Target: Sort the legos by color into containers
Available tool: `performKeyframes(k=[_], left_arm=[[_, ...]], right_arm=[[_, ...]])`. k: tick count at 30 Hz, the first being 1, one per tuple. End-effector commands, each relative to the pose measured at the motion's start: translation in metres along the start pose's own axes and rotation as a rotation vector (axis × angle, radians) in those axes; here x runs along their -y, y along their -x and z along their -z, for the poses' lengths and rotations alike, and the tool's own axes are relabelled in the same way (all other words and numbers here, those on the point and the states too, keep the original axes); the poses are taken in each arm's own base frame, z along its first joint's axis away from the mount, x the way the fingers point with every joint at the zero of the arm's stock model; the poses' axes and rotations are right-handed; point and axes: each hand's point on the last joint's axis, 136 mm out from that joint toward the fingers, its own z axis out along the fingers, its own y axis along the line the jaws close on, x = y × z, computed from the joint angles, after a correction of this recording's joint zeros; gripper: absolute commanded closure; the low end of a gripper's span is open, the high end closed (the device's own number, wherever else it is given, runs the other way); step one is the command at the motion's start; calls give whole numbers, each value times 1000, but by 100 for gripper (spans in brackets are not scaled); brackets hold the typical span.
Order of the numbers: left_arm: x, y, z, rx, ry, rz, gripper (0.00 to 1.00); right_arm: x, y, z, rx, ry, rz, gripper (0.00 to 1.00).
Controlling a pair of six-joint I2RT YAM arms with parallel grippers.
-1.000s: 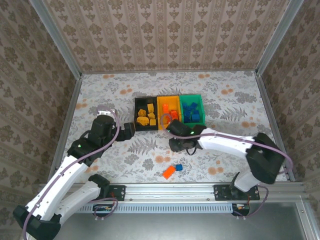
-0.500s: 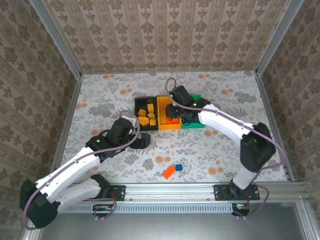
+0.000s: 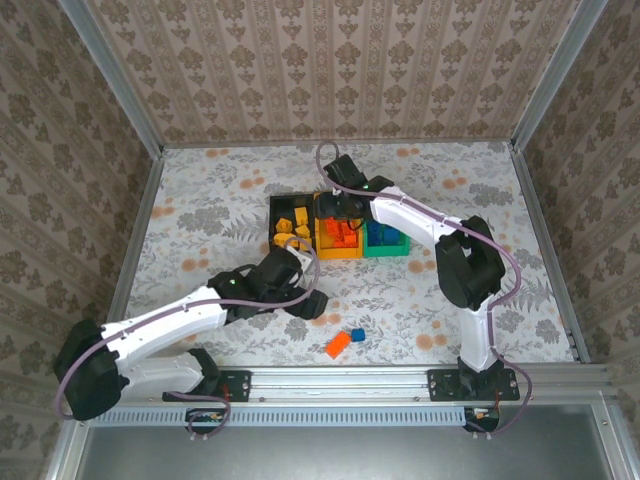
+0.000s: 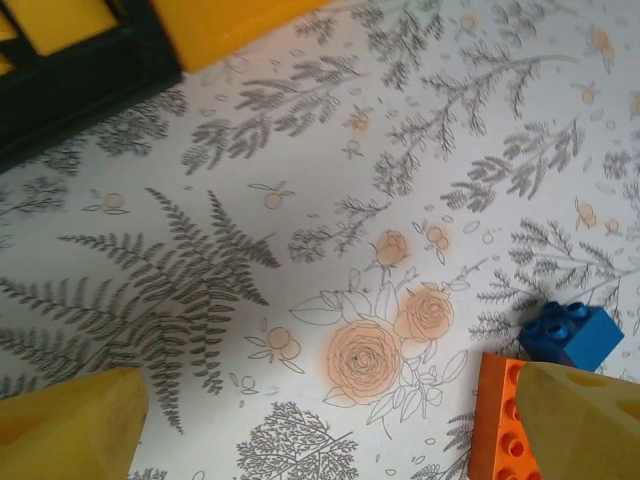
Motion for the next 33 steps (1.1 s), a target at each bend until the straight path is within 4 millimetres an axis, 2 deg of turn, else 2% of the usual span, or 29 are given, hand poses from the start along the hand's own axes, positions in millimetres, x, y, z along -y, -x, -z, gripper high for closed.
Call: performKeyframes(k=[1,3,7,13,19,27,33], left_arm=[[19,3,-4,-4,-58,-106,4],[30,1,-7,-20,-78,-154,5],[51,-16,-19,-91,-93,-271,7],[71,-45,-39,-210,-36,-451,13],[93,-60,-52,-266,-103,-481,15],[83,-86,-79,-371,-56,-505,26],[82,-89,-81,-380,-59,-510,39]], right_arm=[[-6,13,26,29,29,-19,33],[-4,14,37,49,37,-27,31],[7,6,55,70,40,-49,28],[32,-7,62,72,25,-91,27],[49,-12,65,70,12,-122,27],[60,-5,80,104,16,-137,27],[70,-2,88,126,13,-162,27]])
